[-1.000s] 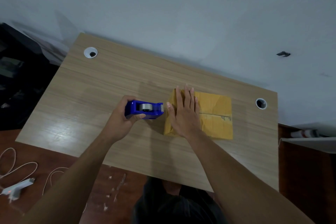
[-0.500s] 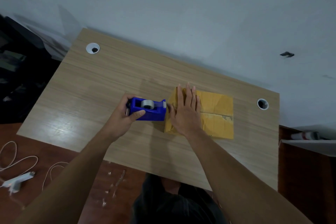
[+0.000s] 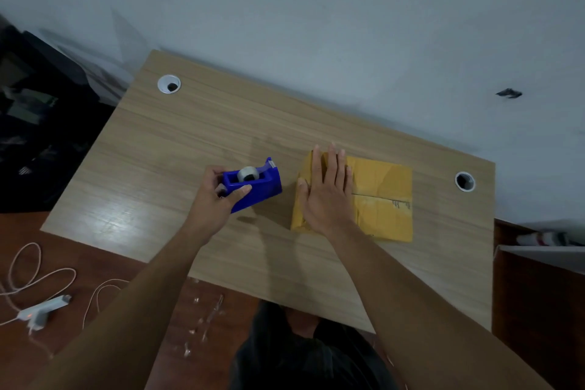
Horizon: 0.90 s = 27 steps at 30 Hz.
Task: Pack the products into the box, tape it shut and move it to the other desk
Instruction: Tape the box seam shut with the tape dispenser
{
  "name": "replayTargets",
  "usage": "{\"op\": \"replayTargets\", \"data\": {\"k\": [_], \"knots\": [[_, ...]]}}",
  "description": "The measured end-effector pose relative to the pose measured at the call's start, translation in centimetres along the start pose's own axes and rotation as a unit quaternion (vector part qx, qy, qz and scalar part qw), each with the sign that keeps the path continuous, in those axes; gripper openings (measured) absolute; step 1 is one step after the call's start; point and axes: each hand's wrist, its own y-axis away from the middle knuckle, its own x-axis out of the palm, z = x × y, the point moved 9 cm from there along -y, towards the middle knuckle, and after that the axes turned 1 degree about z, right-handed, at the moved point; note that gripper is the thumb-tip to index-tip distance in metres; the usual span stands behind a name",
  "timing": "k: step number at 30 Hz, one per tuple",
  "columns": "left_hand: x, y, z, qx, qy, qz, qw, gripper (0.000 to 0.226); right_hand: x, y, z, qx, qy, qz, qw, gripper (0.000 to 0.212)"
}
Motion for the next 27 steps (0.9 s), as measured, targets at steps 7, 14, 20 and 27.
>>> {"op": "replayTargets", "data": {"k": [7,14,20,27], "knots": [[2.2,-1.1,2.3,-0.034,-0.1,-0.074,0.992,0.048,-2.2,0.1,-2.6,0.003,-0.013,0.008,1.0,0.072],[2.9,-1.0,5.7,-0.084,-0.151,-0.103,0.98,0.052,-3.6,3.1,-12.9,0.146,0.004,-0.037,0.989,0.076],[4.2,-1.0,2.1,-0.035,-0.221,-0.103,0.969,0.06,-3.3,5.4,-18.6,0.249,-0.097,-0.036,0.963,0.077],[12.0,1.4,-5.8,0.013,-0.177,0.058,0.982,0.055,-2.5,6.9,-19.5,0.262,-0.303,-0.029,0.916,0.066]]}}
